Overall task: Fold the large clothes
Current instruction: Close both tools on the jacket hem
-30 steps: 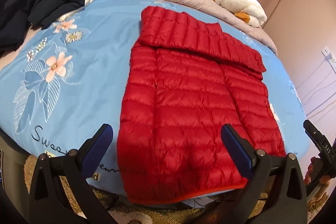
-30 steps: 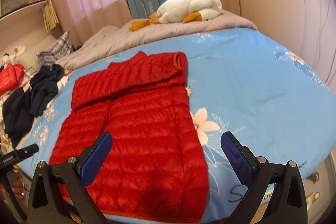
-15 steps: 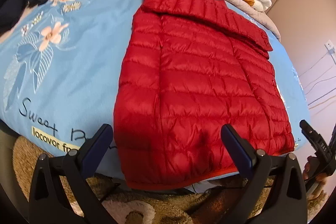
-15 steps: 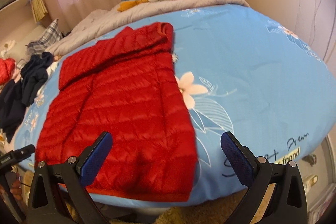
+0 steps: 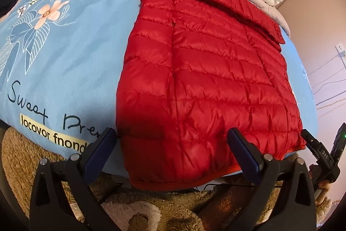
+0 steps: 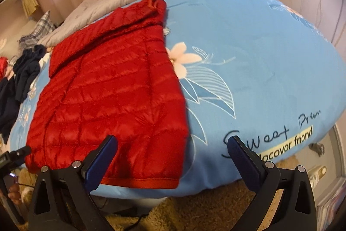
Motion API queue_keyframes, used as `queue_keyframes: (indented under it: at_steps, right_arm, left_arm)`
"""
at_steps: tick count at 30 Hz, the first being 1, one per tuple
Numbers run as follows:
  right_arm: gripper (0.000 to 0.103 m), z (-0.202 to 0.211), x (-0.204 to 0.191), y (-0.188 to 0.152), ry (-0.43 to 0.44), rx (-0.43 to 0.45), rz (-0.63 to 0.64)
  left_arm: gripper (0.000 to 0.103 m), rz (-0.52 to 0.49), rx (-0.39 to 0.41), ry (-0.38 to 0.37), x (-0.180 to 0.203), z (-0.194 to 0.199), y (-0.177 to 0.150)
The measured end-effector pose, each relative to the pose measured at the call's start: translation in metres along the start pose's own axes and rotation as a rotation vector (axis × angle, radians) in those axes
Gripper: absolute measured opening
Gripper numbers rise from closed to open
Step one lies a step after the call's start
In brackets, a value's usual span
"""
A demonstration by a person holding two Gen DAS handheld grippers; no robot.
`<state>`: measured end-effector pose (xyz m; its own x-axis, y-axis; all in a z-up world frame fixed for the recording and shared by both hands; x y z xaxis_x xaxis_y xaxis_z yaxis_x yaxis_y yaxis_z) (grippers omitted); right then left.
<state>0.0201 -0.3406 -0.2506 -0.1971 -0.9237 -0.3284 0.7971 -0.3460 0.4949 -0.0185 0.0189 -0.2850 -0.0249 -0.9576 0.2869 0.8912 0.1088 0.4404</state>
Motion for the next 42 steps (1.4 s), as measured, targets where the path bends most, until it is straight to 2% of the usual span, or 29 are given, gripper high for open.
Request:
queue_keyframes:
  at_steps: [7,10,18,24,28,33,37,39,42]
  right_arm:
    - [0.101,-0.006,0.001,-0.005,0.009,-0.029,-0.012]
    - [0.096,-0.01,0.0,-0.007,0.013,-0.045,-0.015]
    - [0.094,-0.013,-0.002,-0.008,0.032,-0.057,-0.02]
    - [0.088,-0.013,-0.005,-0.01,0.044,-0.057,-0.005]
    - [0.082,-0.014,-0.011,-0.011,0.069,-0.064,0.004]
    - [0.08,-0.018,-0.018,-0.012,0.089,-0.074,0.002]
    - [0.07,-0.02,-0.026,-0.013,0.11,-0.078,0.018]
    - [0.069,-0.021,-0.028,-0.014,0.101,-0.073,0.023]
    - [0.069,-0.02,-0.029,-0.015,0.094,-0.061,0.028]
  left_arm:
    - [0.102,0.005,-0.011,-0.025,0.002,-0.004,-0.002]
    - [0.101,0.005,-0.012,-0.032,0.002,-0.004,-0.004]
    - [0.101,-0.012,-0.018,-0.043,0.004,-0.006,-0.007]
    - [0.101,-0.011,-0.017,-0.063,0.007,-0.007,-0.007]
    - [0.098,-0.01,-0.014,-0.086,0.011,-0.007,-0.008]
    - [0.096,0.004,-0.003,-0.164,0.017,-0.008,-0.007]
    - [0.094,0.019,0.011,-0.215,0.019,-0.007,-0.006]
    - [0.093,0.014,0.014,-0.226,0.02,-0.007,-0.005]
    - [0.083,0.002,0.022,-0.224,0.024,-0.009,-0.002]
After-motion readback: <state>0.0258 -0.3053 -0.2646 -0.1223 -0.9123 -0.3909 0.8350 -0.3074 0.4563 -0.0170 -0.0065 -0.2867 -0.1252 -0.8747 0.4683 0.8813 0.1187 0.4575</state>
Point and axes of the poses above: each gripper's, at about its wrist camera, not at the fingertips, and z roughly against the way its jaws point, x to its right, y to its top, the point moved 9 cm from there along -z, roughly the way its jaws point, and after that the axes turned 8 degrees about -z, right-handed, at the moved point
